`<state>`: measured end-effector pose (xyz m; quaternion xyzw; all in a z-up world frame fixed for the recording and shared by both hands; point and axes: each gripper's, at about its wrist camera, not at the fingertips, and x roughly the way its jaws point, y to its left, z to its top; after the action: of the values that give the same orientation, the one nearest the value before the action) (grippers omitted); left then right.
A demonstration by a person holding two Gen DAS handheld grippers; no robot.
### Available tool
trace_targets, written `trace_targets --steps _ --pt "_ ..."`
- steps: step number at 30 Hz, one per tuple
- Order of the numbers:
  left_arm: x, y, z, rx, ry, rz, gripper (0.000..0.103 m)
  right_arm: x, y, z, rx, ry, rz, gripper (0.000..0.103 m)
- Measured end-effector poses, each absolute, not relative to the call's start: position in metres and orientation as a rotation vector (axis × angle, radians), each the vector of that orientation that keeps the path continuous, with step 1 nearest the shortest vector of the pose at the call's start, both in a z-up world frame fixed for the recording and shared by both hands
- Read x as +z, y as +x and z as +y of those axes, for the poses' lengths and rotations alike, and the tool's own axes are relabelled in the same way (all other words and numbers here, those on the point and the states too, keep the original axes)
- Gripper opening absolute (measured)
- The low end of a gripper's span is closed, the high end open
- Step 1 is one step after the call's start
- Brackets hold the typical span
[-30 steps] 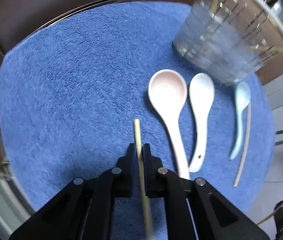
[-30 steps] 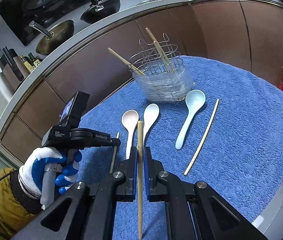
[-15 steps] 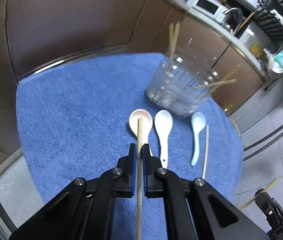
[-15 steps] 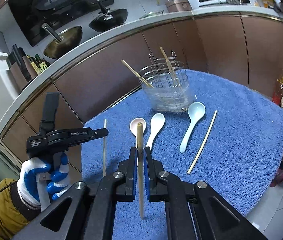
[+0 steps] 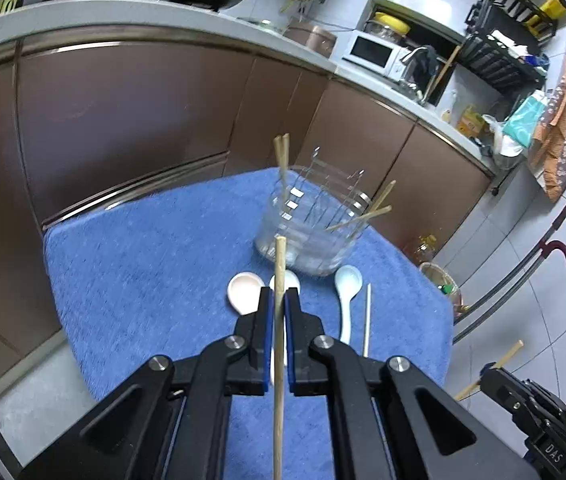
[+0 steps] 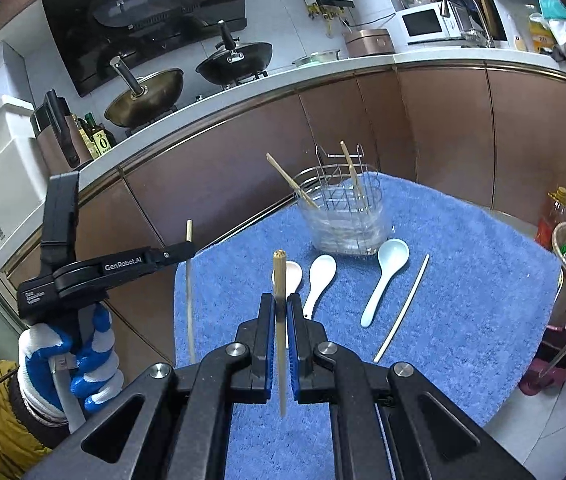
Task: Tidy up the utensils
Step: 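Lower both chopsticks into the holder and open both tools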
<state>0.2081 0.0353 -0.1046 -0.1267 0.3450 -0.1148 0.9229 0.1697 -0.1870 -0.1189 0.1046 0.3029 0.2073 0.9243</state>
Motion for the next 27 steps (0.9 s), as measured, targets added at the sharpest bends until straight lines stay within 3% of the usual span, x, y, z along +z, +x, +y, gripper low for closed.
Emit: trace_targets --steps 20,27 --pt "0.002 0.327 -0.014 -0.259 -0.222 0.404 0.005 -0.014 0.279 -0.194 0.417 0.171 0.332 0.006" --pt "0.001 0.389 -0.027 -0.189 -0.243 0.334 0.005 -0.019 0.337 -0.183 0.356 0.123 0.296 0.006"
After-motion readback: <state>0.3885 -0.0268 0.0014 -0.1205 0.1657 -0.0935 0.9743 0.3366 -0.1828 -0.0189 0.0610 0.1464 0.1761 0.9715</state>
